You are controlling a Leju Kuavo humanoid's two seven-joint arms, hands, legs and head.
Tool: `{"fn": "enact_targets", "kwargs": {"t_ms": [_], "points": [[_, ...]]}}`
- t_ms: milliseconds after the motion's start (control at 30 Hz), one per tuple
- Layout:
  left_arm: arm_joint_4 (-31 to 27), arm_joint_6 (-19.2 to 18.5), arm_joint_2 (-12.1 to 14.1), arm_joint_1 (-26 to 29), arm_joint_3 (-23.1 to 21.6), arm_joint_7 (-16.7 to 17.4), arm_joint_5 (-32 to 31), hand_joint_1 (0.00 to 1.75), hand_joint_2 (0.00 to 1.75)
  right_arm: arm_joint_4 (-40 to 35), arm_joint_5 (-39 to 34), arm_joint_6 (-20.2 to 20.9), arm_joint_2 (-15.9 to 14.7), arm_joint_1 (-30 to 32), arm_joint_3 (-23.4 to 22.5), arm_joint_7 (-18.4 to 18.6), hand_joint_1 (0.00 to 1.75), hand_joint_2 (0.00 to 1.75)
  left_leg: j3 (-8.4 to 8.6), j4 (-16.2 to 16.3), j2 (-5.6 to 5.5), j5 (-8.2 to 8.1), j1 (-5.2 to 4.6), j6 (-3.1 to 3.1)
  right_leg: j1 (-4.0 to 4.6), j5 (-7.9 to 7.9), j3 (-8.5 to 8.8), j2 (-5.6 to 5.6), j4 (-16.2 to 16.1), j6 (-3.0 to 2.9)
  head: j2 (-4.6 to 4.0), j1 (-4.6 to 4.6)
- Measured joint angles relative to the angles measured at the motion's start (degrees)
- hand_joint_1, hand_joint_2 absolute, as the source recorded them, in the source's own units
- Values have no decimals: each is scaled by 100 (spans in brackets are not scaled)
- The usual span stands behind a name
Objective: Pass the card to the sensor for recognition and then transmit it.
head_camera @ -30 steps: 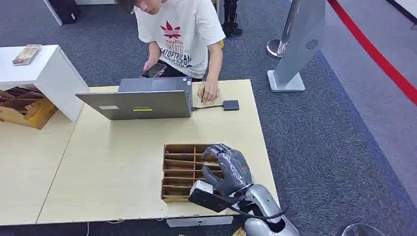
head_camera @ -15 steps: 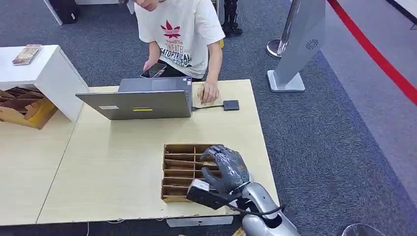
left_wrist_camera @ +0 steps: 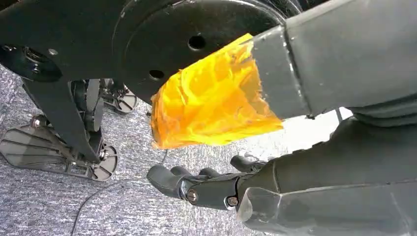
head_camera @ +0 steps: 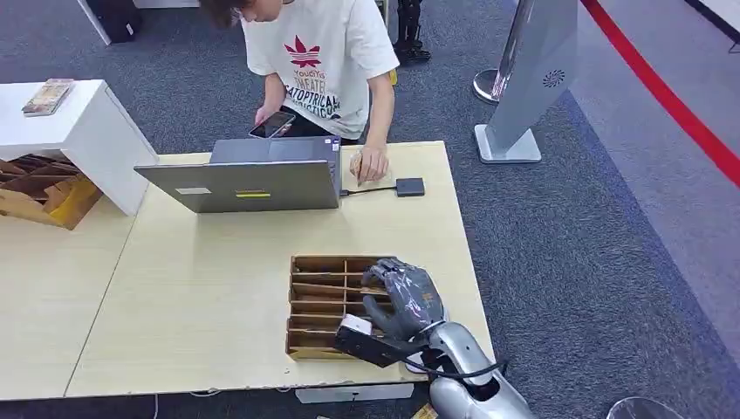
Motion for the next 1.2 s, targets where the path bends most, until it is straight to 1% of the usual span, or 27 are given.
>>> {"fn": "enact_targets", "kwargs": {"t_ms": [200,233,367,400,433,500,533,567,600,1067,1133,1200], "points": [[0,0,11,0,0,0,0,0,0,153,53,0,0,-1,-31,42,91,175,0,0,0,0,0,0,0,0,0,0,0,0,0,0],[0,0,13,0,0,0,0,0,0,173,76,-2,0,-3,-31,46,94,175,1,0,0,0,0,0,0,0,0,0,0,0,0,0],[0,0,20,-1,0,2,0,0,0,264,122,-7,0,-3,-42,59,96,175,0,0,0,0,0,0,0,0,0,-1,0,0,0,0],[0,0,20,-1,0,4,0,0,0,282,133,-15,0,-3,-48,61,112,175,0,0,0,0,0,0,0,0,1,-1,0,0,0,2],[0,0,22,0,0,7,0,0,0,293,133,-20,0,-3,-55,61,131,175,1,0,0,0,0,0,0,0,1,-1,0,0,0,0],[0,0,22,-1,0,4,0,0,0,319,135,-24,0,-7,-63,61,159,175,1,0,0,0,0,0,0,0,2,-1,0,0,0,0],[0,0,24,-1,0,4,0,0,0,330,136,-31,0,-12,-68,61,169,175,1,0,0,0,0,0,0,0,2,-1,0,0,0,0],[0,0,24,0,0,4,0,0,0,339,138,-39,0,-16,-74,61,169,175,1,0,0,0,0,0,0,0,2,-1,0,0,0,0],[0,0,24,0,0,4,0,0,0,345,144,-52,0,-21,-85,61,175,175,2,0,0,0,0,0,-1,0,2,-1,0,0,0,0],[0,2,24,-1,0,4,0,0,0,415,151,-52,0,-69,-101,59,175,175,3,0,1,0,0,0,0,0,4,-3,0,0,0,0],[0,9,24,-1,0,4,0,0,0,415,149,-92,0,-69,-105,39,175,175,4,0,0,0,0,0,0,0,4,-3,0,0,0,0],[0,13,24,-1,-2,4,0,0,0,413,116,-257,0,-40,-129,-113,175,175,4,1,0,0,0,0,0,0,4,-4,0,0,0,0]]}}
